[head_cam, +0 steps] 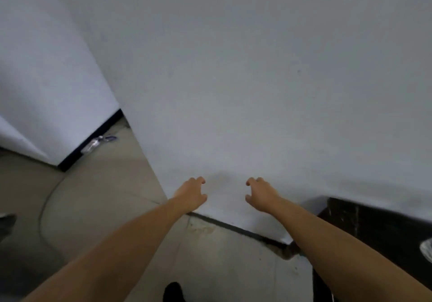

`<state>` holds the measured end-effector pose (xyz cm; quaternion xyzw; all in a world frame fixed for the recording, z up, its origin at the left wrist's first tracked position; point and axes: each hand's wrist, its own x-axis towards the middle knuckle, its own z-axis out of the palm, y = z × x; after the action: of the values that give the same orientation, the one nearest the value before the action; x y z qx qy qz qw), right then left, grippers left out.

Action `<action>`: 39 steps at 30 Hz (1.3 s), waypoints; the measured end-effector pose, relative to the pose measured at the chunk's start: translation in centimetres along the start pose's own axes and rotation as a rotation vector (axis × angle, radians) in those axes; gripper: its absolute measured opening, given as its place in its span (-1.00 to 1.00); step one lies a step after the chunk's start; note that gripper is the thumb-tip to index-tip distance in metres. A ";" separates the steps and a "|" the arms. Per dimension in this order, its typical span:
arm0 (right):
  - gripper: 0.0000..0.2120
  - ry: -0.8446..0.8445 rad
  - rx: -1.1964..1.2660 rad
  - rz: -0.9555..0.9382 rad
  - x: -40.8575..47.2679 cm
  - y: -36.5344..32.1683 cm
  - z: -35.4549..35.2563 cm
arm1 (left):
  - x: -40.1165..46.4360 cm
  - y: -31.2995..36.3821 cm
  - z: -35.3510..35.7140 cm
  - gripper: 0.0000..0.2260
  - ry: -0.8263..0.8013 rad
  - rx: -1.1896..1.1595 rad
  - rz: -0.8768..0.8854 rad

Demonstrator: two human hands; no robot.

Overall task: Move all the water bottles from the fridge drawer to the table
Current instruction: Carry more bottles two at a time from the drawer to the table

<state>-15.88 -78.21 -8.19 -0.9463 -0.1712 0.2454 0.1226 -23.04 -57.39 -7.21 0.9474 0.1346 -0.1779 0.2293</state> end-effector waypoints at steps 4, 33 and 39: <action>-0.54 -0.033 -0.077 -0.200 -0.4 -6.8 1.8 | -5.0 -6.1 -1.9 -0.55 0.127 -0.094 -0.215; -0.63 -0.390 -0.627 -1.211 -31.8 -50.7 32.3 | -61.1 -36.0 11.1 -0.57 0.631 -0.591 -1.217; -0.65 -0.509 -0.781 -1.485 -38.7 -59.4 39.6 | -70.3 -38.5 14.5 -0.61 0.721 -0.672 -1.476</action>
<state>-83.36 -33.14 -6.68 -0.4811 -0.8369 0.2296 -0.1241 -103.29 -43.52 -6.18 0.5001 0.8205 0.0776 0.2659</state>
